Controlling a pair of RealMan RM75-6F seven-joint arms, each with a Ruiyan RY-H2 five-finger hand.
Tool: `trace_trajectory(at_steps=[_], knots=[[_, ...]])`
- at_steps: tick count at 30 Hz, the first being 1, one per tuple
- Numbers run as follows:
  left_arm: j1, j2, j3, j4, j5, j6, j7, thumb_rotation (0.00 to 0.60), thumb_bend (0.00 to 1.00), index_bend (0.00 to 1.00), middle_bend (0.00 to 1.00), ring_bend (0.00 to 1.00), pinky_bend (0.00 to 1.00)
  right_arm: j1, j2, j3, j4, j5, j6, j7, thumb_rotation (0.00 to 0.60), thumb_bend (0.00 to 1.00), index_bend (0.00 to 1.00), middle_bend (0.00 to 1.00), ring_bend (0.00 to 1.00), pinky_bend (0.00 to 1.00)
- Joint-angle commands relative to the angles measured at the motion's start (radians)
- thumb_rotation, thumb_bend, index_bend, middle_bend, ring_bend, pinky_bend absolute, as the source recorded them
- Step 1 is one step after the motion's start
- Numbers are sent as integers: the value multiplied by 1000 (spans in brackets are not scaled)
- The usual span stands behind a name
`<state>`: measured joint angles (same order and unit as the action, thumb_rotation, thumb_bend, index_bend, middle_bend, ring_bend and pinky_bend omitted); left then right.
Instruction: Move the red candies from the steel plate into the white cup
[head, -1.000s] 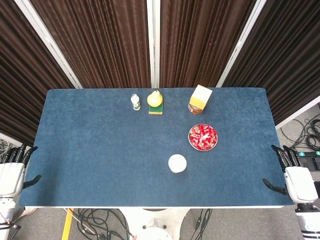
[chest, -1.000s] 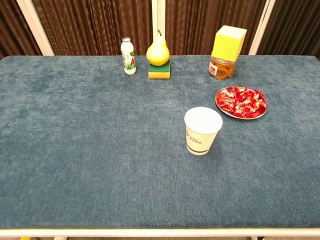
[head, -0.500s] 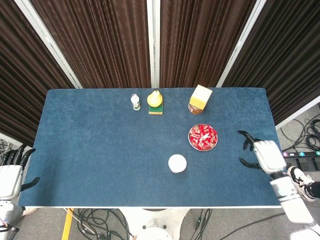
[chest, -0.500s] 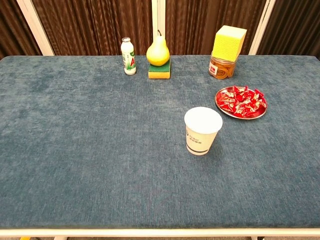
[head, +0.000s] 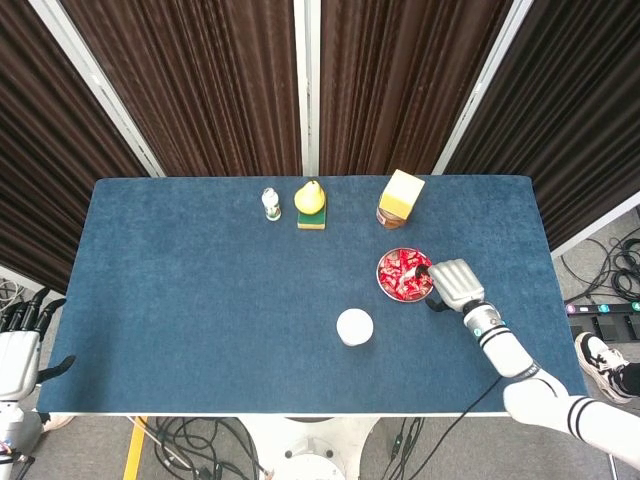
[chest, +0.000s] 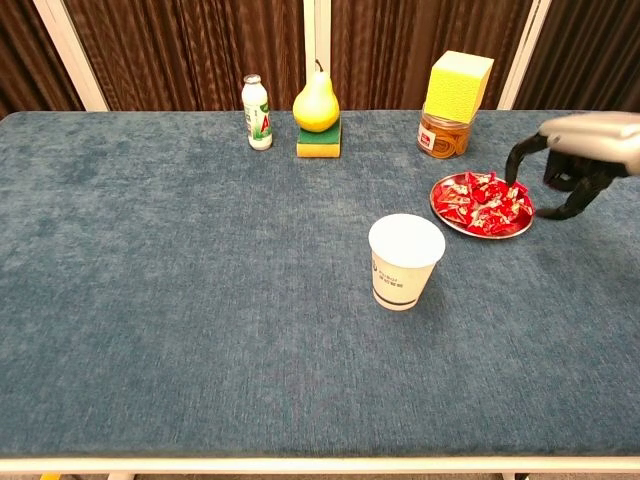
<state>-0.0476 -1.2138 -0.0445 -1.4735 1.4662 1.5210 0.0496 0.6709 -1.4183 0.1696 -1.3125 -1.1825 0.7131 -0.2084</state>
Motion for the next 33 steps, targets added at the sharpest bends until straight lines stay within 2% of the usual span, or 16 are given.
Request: trace_trajectory(at_steps=[1,23,29,33], knots=[[2,-2,0,4,-1,1,-3,600,100,233,163,176,161,19,-31,-13,29,21,-14,-26,600,235,368,917,967,1000],[17,-5,-1,24,-21,-4,-35,600,100,233,163,176,161,125,-176,-17,214,87,-92,-36,600,283,386,917,967,1000],[19,-8,0,32,-24,-10,-48,600,101,233,164,176,161,136,-196,-27,239,94,-101,-39,600,303,467,917,967,1000],[21,-10,0,37,-22,-6,-52,600,100,233,163,176,161,136,-201,-26,245,94,-85,-35,600,355,576,920,971,1000]])
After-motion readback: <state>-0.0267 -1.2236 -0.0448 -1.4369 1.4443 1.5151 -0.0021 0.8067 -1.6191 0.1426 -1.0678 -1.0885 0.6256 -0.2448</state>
